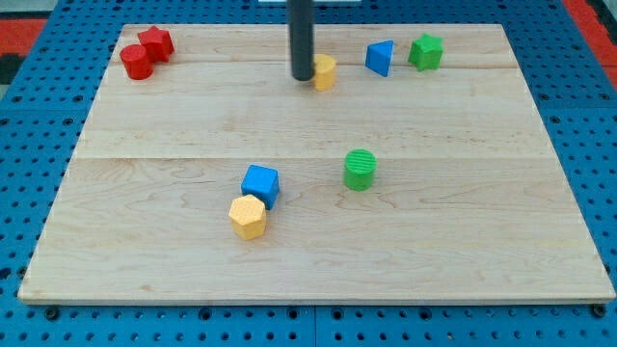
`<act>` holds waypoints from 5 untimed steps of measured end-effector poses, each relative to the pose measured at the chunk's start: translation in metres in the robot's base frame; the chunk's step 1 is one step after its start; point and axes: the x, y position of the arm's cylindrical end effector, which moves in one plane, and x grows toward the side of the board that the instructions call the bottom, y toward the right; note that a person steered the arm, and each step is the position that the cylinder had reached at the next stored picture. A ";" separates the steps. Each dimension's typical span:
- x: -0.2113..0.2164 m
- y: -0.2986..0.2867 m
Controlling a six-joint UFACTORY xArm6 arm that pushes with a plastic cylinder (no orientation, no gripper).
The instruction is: Push the green circle to the right of the heart
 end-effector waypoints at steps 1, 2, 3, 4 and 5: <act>-0.002 0.029; 0.069 0.027; 0.137 0.085; 0.208 0.085; 0.187 0.023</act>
